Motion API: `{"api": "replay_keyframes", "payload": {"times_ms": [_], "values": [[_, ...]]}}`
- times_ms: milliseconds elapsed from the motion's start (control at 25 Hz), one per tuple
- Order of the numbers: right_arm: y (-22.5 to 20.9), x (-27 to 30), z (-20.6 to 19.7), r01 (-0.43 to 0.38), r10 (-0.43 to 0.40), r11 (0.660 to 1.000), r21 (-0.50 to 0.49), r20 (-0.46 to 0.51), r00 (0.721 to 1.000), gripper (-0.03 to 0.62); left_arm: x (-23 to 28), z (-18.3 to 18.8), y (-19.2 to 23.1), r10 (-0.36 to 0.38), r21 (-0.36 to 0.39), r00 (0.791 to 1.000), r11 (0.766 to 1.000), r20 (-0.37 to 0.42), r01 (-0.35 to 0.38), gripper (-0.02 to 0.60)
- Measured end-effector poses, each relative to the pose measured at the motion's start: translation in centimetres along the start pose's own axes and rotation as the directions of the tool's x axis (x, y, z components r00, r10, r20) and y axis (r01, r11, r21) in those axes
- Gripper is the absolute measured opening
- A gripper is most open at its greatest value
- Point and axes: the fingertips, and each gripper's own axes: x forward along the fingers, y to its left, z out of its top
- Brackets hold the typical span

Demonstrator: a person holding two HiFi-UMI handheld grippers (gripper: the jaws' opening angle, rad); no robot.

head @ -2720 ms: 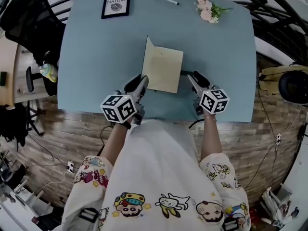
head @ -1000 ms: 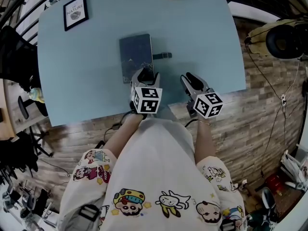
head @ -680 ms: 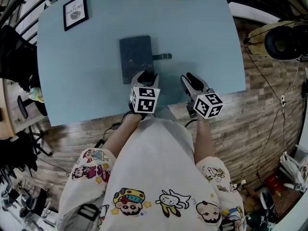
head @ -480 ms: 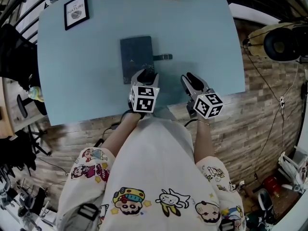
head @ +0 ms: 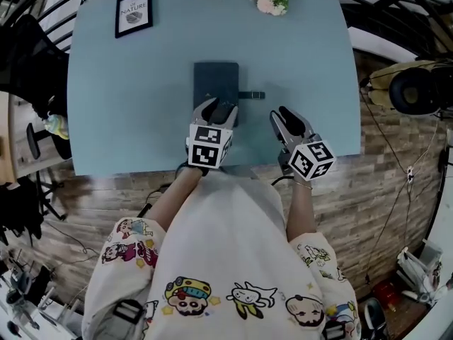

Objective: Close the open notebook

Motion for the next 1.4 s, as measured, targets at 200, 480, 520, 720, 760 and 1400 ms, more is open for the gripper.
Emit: {"api": "replay_keyframes", "payload": {"times_ms": [200, 480, 520, 720, 760, 1400], "values": [[2.6, 1.2, 4.0, -0.051, 0.058, 0.993, -0.108, 0.060, 0.997, 0.137, -3.2, 3.2, 1.7, 0.012, -0.034, 0.994, 0.999, 0.106, -0.008, 0.186], [7.4, 2.1, 10.1, -0.090, 0.142, 0.958, -0.271, 0.178, 0.974, 0.126, -9.4, 8.2, 5.2, 0.072, -0.083, 0.958, 0.995, 0.279, -0.051, 0.170], [8.1, 2.2, 10.6, -0.097, 0.155, 0.951, -0.293, 0.179, 0.972, 0.120, -10.3, 8.8, 5.6, 0.082, -0.089, 0.950, 0.994, 0.300, -0.058, 0.164], [11.0, 2.9, 13.2, -0.108, 0.188, 0.922, -0.371, 0.184, 0.965, 0.095, -14.4, 10.9, 7.5, 0.125, -0.101, 0.912, 0.991, 0.390, -0.093, 0.160], [11.5, 2.9, 13.5, -0.109, 0.191, 0.919, -0.378, 0.186, 0.964, 0.095, -15.1, 11.1, 7.8, 0.132, -0.102, 0.905, 0.990, 0.404, -0.099, 0.160], [11.4, 2.6, 12.4, -0.094, 0.157, 0.929, -0.358, 0.152, 0.976, 0.009, -17.9, 11.2, 7.9, 0.131, -0.073, 0.885, 0.991, 0.447, -0.110, -0.002]]}}
